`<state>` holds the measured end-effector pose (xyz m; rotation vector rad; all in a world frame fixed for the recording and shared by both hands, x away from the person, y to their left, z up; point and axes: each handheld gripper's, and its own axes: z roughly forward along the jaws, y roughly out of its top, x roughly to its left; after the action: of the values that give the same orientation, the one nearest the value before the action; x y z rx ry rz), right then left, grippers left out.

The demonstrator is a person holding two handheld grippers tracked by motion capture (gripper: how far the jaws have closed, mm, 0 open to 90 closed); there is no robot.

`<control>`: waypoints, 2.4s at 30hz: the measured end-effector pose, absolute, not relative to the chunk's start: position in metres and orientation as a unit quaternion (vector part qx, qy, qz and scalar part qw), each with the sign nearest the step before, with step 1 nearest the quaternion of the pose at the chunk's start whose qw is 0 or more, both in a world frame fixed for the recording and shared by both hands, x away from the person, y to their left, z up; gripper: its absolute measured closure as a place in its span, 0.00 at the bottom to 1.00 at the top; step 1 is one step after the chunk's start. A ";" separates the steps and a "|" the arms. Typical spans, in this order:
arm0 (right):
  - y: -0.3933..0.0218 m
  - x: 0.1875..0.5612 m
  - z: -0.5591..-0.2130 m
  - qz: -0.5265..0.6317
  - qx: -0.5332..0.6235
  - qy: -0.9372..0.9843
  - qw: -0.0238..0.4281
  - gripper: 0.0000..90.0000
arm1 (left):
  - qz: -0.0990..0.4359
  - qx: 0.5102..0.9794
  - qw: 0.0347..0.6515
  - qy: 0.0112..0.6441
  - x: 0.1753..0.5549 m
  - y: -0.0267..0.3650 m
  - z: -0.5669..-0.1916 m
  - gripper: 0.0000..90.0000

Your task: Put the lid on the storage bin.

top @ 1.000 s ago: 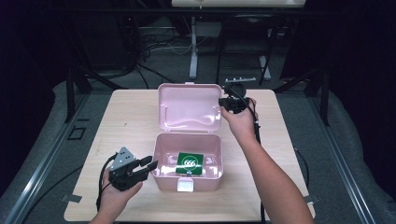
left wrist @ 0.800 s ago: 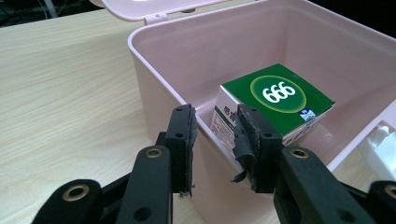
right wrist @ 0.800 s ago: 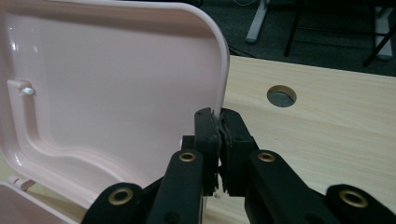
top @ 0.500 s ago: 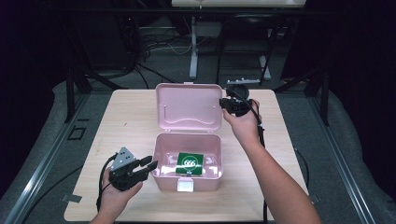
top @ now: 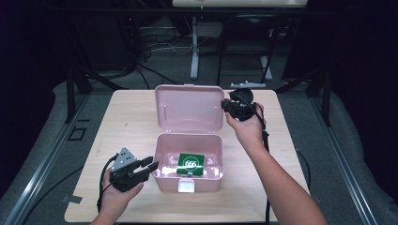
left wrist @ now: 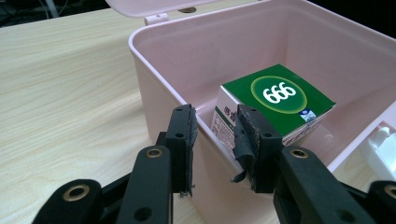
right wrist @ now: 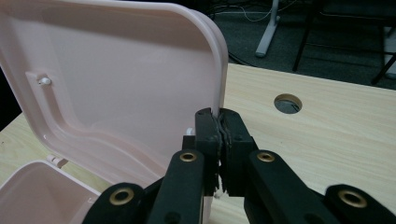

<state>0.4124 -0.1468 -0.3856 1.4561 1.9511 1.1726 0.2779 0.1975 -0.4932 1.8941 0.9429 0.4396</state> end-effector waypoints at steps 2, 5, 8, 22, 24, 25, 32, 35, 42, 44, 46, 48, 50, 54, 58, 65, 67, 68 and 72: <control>-0.147 0.411 -0.385 0.425 0.525 0.705 0.219 0.97 | 0.180 0.773 0.471 0.385 0.278 0.197 -0.493 0.75; -0.147 0.410 -0.385 0.424 0.524 0.706 0.219 0.97 | 0.179 0.772 0.472 0.385 0.278 0.197 -0.493 0.75; -0.147 0.408 -0.385 0.426 0.521 0.706 0.220 0.97 | 0.179 0.772 0.472 0.386 0.278 0.197 -0.493 0.75; -0.149 0.394 -0.385 0.438 0.508 0.706 0.228 0.97 | 0.179 0.772 0.472 0.386 0.278 0.197 -0.493 0.75; -0.150 0.392 -0.385 0.440 0.509 0.704 0.227 0.97 | 0.180 0.773 0.471 0.385 0.278 0.197 -0.493 0.75; -0.150 0.391 -0.385 0.442 0.506 0.705 0.228 0.97 | 0.180 0.772 0.472 0.386 0.278 0.197 -0.493 0.75; -0.150 0.384 -0.386 0.445 0.499 0.705 0.237 0.97 | 0.180 0.773 0.471 0.385 0.278 0.197 -0.493 0.75; -0.149 0.381 -0.386 0.447 0.495 0.705 0.241 0.97 | 0.180 0.773 0.471 0.386 0.278 0.197 -0.493 0.75; -0.150 0.375 -0.387 0.453 0.489 0.704 0.244 0.97 | 0.180 0.772 0.471 0.386 0.278 0.197 -0.493 0.75; -0.150 0.373 -0.387 0.452 0.488 0.705 0.245 0.97 | 0.180 0.773 0.471 0.386 0.278 0.197 -0.493 0.75; -0.150 0.371 -0.387 0.451 0.486 0.706 0.247 0.97 | 0.180 0.772 0.471 0.386 0.278 0.197 -0.493 0.75; -0.149 0.370 -0.388 0.454 0.484 0.705 0.251 0.97 | 0.180 0.772 0.471 0.387 0.278 0.197 -0.493 0.75; -0.150 0.368 -0.389 0.456 0.485 0.703 0.250 0.97 | 0.180 0.773 0.471 0.385 0.278 0.197 -0.493 0.75; -0.151 0.365 -0.390 0.462 0.485 0.700 0.245 0.96 | 0.181 0.773 0.471 0.385 0.278 0.197 -0.493 0.75; -0.152 0.361 -0.392 0.470 0.483 0.696 0.247 0.96 | 0.180 0.772 0.471 0.386 0.278 0.197 -0.493 0.75; -0.147 0.350 -0.393 0.469 0.474 0.694 0.272 0.96 | 0.179 0.772 0.472 0.386 0.278 0.198 -0.493 0.75; -0.147 0.347 -0.396 0.470 0.474 0.691 0.276 0.96 | 0.180 0.773 0.471 0.386 0.278 0.197 -0.493 0.75; -0.148 0.346 -0.396 0.474 0.475 0.689 0.273 0.96 | 0.180 0.772 0.472 0.386 0.278 0.197 -0.493 0.75; -0.149 0.342 -0.398 0.480 0.477 0.686 0.269 0.96 | 0.180 0.772 0.471 0.386 0.278 0.197 -0.493 0.75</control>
<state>0.3422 -0.1495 -0.3979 1.2863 1.8492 1.2935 0.2776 0.1975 -0.4934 1.8910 0.9464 0.4400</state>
